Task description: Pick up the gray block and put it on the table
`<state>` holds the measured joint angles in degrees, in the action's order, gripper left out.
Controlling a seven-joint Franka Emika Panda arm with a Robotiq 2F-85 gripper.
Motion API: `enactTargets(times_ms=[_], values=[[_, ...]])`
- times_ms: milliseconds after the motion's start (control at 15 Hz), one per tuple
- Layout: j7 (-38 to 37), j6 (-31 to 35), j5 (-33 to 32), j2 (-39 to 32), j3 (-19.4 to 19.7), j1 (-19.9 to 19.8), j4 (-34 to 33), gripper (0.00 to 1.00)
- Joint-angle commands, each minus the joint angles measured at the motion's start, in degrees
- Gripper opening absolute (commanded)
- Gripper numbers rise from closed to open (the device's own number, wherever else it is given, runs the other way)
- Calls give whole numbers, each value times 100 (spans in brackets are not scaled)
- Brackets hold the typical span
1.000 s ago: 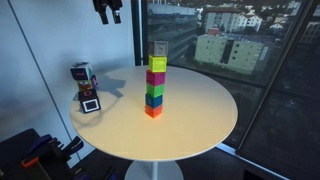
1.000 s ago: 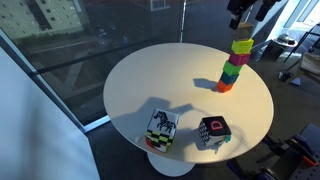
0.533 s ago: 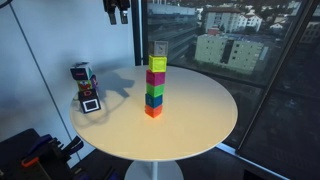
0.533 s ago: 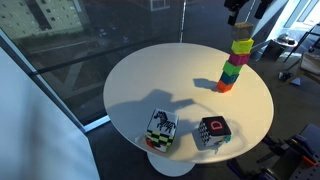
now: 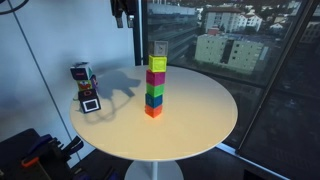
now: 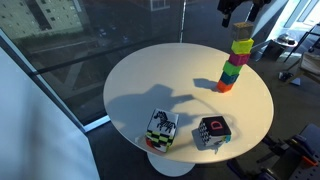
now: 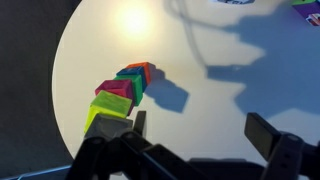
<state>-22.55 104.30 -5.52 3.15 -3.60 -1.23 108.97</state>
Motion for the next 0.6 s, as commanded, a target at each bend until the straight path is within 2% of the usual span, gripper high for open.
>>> enactTargets(times_ms=[0, 533], values=[[-160, 68, -231, -240, 93, 47, -247, 100], [-209, 763, -569, -398, 280, 24, -150, 100]])
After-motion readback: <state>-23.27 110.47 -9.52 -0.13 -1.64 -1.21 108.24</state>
